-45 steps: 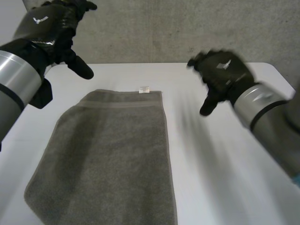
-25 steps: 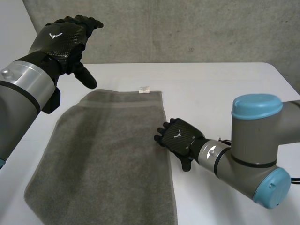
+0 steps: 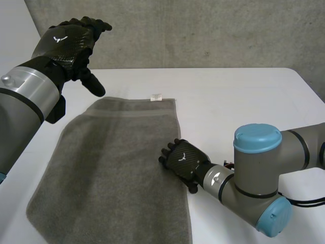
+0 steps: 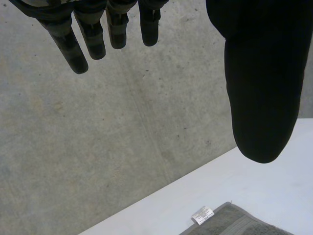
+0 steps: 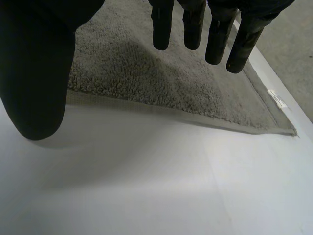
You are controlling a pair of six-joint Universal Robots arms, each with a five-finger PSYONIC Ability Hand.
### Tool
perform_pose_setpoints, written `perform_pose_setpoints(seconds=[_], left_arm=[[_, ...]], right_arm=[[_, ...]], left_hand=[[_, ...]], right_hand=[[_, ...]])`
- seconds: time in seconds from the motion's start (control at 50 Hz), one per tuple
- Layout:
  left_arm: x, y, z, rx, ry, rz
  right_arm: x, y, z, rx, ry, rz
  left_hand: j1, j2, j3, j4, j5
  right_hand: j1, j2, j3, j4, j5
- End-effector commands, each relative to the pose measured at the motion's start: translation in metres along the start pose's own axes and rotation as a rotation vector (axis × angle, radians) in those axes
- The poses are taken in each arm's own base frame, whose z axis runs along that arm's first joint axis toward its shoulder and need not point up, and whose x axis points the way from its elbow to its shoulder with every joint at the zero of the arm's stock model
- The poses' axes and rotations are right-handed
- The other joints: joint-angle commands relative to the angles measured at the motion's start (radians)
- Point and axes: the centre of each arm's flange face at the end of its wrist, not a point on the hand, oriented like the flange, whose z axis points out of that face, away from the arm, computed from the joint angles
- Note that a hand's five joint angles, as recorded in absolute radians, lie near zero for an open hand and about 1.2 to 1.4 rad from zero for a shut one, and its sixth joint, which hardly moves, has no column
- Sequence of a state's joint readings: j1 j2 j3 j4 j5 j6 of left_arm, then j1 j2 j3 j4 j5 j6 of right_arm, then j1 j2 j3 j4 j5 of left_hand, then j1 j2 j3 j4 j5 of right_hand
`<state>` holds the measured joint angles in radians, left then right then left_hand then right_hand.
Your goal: Fold the laundry
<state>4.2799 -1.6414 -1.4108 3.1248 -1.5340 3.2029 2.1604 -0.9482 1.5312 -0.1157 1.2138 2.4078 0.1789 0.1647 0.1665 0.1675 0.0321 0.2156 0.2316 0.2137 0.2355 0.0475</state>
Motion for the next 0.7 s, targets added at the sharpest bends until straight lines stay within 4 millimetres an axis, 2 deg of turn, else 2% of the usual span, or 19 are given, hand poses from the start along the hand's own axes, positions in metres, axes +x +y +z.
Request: perform_pose_setpoints(seconds=[0.02, 0.12, 0.42, 0.7], left_arm=[[0.0, 0.0, 0.0, -0.001, -0.001, 0.0], [-0.001, 0.001, 0.0, -0.002, -0.003, 0.0], [-0.001, 0.001, -0.001, -0.004, -0.003, 0.0], [0.0, 0.001, -0.001, -0.005, -0.001, 0.0]], right_arm=[[-0.003, -0.002, 0.003, 0.025, 0.009, -0.001], [-0.011, -0.001, 0.005, 0.026, -0.008, -0.003], [-0.012, -0.007, 0.007, 0.045, 0.001, -0.009], [-0.011, -0.017, 0.012, 0.081, 0.02, 0.088]], left_hand=[[-0.004, 0.011, 0.009, 0.008, -0.031], [-0.004, 0.011, 0.009, 0.008, -0.031], [-0.004, 0.011, 0.009, 0.008, -0.031], [-0.004, 0.011, 0.009, 0.008, -0.031]], right_hand=[[0.025, 0.009, 0.027, 0.005, 0.019], [0.025, 0.009, 0.027, 0.005, 0.019], [0.025, 0.009, 0.027, 0.005, 0.019], [0.078, 0.062, 0.08, 0.058, 0.071]])
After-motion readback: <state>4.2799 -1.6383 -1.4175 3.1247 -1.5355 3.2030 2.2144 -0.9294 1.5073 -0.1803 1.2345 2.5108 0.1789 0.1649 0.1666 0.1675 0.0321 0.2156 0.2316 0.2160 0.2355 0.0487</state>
